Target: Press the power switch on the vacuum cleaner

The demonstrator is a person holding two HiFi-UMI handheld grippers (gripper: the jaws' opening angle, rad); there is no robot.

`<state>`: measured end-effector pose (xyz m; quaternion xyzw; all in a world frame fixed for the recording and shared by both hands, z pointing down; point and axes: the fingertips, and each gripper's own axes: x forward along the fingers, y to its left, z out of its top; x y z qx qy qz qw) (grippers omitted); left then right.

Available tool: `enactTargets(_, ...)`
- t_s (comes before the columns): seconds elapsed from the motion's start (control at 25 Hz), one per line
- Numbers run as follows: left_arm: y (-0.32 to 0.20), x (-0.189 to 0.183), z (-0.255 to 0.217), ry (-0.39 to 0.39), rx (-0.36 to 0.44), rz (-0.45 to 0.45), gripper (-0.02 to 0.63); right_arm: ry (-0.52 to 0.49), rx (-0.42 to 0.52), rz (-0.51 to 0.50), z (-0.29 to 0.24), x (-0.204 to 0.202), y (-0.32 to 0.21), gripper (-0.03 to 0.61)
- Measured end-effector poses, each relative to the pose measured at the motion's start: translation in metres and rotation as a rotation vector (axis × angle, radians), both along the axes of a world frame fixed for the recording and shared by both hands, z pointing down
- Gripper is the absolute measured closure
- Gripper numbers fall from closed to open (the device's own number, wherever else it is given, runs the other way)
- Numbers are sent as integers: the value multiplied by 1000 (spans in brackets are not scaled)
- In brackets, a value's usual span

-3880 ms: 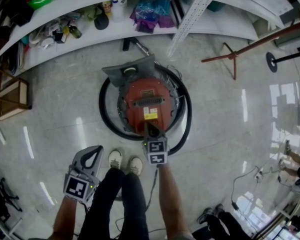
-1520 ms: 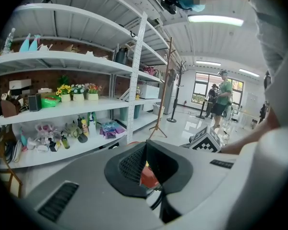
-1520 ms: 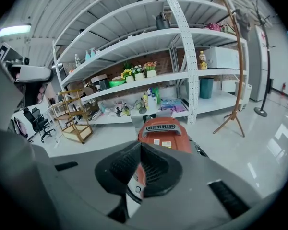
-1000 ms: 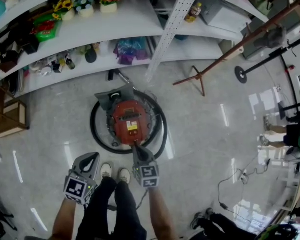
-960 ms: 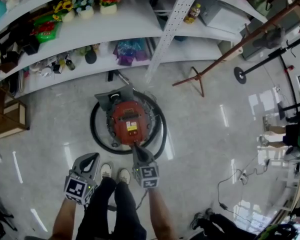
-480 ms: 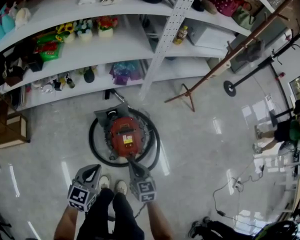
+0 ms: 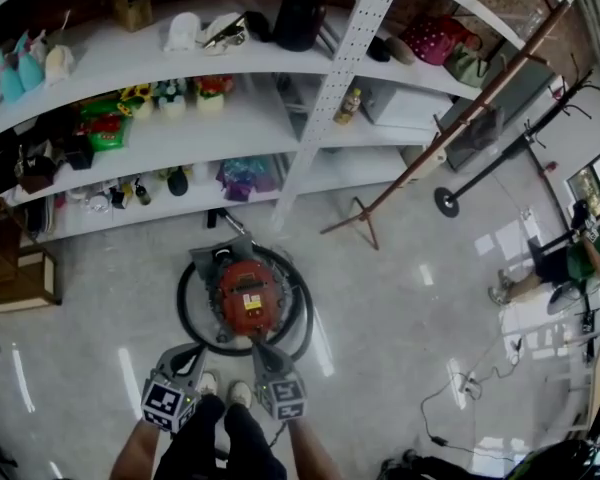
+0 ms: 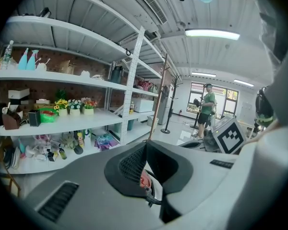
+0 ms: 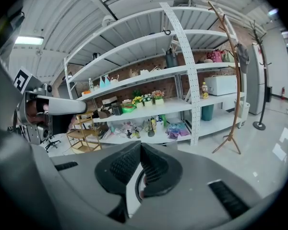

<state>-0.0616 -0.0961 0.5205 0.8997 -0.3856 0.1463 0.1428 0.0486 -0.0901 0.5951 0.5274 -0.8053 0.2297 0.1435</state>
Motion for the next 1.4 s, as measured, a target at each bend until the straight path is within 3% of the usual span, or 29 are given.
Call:
enactTargets(1.08, 2, -8, -76, 10, 62, 34, 606, -25, 101, 68, -122, -7, 5, 571)
enactTargets(1.4, -3, -4, -118, 12, 129, 60, 606, -19, 159, 88, -168, -1, 5, 572)
